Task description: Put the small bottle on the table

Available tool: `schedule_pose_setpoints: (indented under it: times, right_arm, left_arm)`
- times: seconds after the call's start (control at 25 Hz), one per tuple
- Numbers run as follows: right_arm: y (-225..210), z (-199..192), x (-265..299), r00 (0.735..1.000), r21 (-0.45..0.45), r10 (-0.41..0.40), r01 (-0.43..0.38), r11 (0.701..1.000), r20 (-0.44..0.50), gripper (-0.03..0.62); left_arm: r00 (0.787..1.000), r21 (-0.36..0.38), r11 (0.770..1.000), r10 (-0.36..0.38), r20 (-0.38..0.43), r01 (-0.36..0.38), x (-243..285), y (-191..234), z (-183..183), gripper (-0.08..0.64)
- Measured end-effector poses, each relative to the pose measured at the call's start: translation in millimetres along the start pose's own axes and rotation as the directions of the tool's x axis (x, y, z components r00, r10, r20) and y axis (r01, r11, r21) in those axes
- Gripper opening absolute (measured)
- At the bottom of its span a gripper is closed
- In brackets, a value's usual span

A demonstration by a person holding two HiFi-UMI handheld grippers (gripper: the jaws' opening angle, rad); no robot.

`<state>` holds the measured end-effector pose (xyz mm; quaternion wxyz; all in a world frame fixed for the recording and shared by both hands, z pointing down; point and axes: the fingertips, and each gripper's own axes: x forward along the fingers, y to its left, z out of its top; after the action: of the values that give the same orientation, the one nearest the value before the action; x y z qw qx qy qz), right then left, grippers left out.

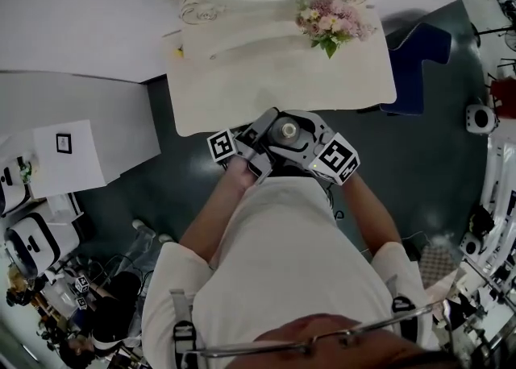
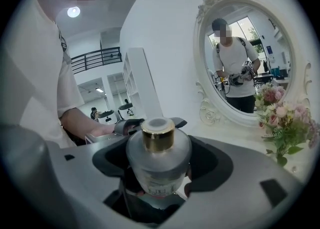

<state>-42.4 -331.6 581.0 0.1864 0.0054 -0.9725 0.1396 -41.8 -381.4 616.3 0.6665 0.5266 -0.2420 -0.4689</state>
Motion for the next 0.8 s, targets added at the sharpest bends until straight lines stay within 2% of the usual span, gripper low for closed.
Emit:
schedule_pose_setpoints:
  times: [0.44, 0.8]
  right_arm:
    - [-54, -2, 38, 0.995, 0.095, -0.099, 0.100, 0.990, -0.020, 0.344]
    - [-104, -21, 46, 0.978, 0.163, -0.204, 0.208, 0.964, -0.041, 0.344]
  left_arm:
    - [0.998, -0.076, 0.996, 0.048, -0.049, -0.052, 7, 22, 53, 0.321]
    - [0.993, -0.114, 0.990, 0.078, -0.085, -0.087, 15, 48, 77, 0.321]
